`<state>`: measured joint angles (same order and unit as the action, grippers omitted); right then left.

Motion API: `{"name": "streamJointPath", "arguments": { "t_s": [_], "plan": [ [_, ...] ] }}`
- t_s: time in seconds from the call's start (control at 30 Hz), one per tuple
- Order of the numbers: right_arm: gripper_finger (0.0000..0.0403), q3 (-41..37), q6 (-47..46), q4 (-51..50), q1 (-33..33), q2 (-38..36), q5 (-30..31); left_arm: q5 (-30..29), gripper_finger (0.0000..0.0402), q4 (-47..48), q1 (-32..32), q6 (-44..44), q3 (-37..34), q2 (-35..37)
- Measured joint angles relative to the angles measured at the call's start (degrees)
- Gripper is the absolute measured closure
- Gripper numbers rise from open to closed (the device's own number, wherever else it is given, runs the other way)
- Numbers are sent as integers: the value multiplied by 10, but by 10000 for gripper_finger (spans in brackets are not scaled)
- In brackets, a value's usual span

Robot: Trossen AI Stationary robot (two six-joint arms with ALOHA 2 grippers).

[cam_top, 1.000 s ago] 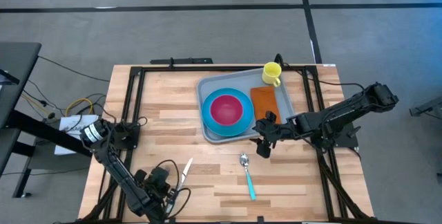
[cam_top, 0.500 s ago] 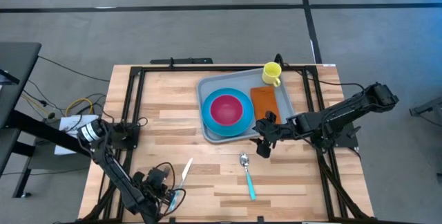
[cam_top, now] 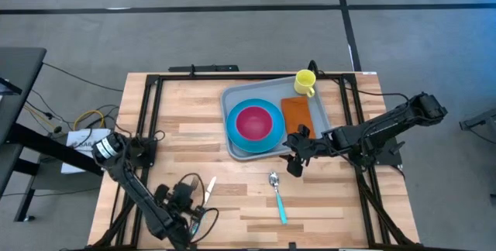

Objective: Set up tray
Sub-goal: Put the purple fork on top of the orange napkin

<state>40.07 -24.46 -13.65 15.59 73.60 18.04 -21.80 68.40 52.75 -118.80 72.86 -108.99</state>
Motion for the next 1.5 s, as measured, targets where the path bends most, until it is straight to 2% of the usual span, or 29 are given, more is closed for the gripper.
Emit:
{"name": "streamJointPath", "arguments": {
  "t_s": [0.1, 0.23, 0.33, 0.47, 0.6, 0.67, 0.8, 0.9, 1.03, 1.17, 1.27, 1.5],
  "plan": [
    [176, 0, -1, 7, 0, 0, 0, -48, 399, 72, -33, 22, 44, 0],
    [177, 0, -3, 46, 0, 7, 1, -75, 400, 76, -97, 109, 84, 0],
    [177, 0, -16, 67, 2, 31, 0, -127, 400, 10, -142, 222, 88, 0],
    [177, 0, -21, 122, 20, 87, 2, -243, 401, -65, -189, 362, 89, 0],
    [177, -1, -6, 248, 41, 134, 45, -346, 401, -127, -217, 467, 88, 0],
    [177, 0, 22, 322, 43, 148, 48, -384, 401, -168, -227, 523, 83, 0],
    [177, 0, 54, 406, 42, 150, 75, -444, 401, -218, -241, 608, 76, 0],
    [177, 0, 65, 413, 42, 147, 127, -465, 401, -229, -242, 634, 76, 0],
    [177, 0, 73, 438, 38, 145, 179, -462, 401, -232, -241, 639, 76, 0],
    [177, 0, 95, 514, 30, 148, 164, -462, 401, -241, -242, 632, 76, 0],
    [177, 0, 96, 540, 24, 149, 144, -471, 401, -264, -243, 658, 76, 0],
    [177, 0, 95, 544, 3, 149, 124, -486, 401, -327, -251, 731, 76, 1]
  ]
}}
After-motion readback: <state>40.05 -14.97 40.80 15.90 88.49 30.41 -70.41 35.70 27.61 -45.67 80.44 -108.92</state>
